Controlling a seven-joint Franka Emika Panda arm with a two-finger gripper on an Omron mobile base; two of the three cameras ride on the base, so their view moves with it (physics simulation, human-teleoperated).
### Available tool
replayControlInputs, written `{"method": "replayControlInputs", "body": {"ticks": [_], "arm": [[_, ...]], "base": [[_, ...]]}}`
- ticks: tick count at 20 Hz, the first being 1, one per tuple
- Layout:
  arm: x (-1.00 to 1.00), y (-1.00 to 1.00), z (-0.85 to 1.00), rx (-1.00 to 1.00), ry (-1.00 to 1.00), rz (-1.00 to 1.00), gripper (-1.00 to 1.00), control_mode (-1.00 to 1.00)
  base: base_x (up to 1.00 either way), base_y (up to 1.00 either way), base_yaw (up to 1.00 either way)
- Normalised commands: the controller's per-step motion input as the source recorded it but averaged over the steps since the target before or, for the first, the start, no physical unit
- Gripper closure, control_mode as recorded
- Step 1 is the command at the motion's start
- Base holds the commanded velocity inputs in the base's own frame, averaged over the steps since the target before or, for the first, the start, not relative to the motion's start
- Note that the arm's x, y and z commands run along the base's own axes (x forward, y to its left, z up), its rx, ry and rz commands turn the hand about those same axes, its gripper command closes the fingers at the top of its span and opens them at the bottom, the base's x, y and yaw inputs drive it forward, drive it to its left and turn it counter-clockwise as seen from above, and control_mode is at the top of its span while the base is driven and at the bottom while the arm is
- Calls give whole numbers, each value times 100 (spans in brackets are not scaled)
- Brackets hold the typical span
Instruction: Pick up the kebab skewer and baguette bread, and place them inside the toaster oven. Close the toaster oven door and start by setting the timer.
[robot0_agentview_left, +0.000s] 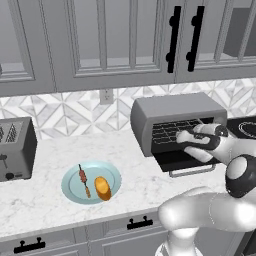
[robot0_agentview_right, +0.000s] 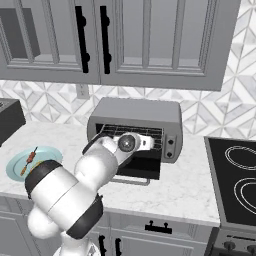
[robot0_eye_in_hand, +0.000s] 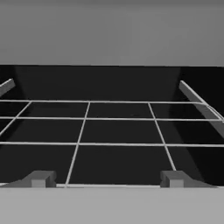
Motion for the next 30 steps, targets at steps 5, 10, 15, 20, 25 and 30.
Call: {"method": "replayControlInputs", "body": {"ticks": [5, 10, 15, 20, 25, 30], "arm": [[-75, 0, -73, 0, 27, 0, -100, -100], [-70, 0, -71, 0, 26, 0, -100, -100], [-69, 0, -66, 0, 19, 0, -100, -100], [-43, 0, -35, 0, 13, 0, -100, -100], [-7, 0, 23, 1, 7, 0, -100, -100], [-40, 15, 45, 4, 8, 0, -100, -100]], "base": [[0, 0, 0], [0, 0, 0], [0, 0, 0], [0, 0, 0], [0, 0, 0], [0, 0, 0]]}}
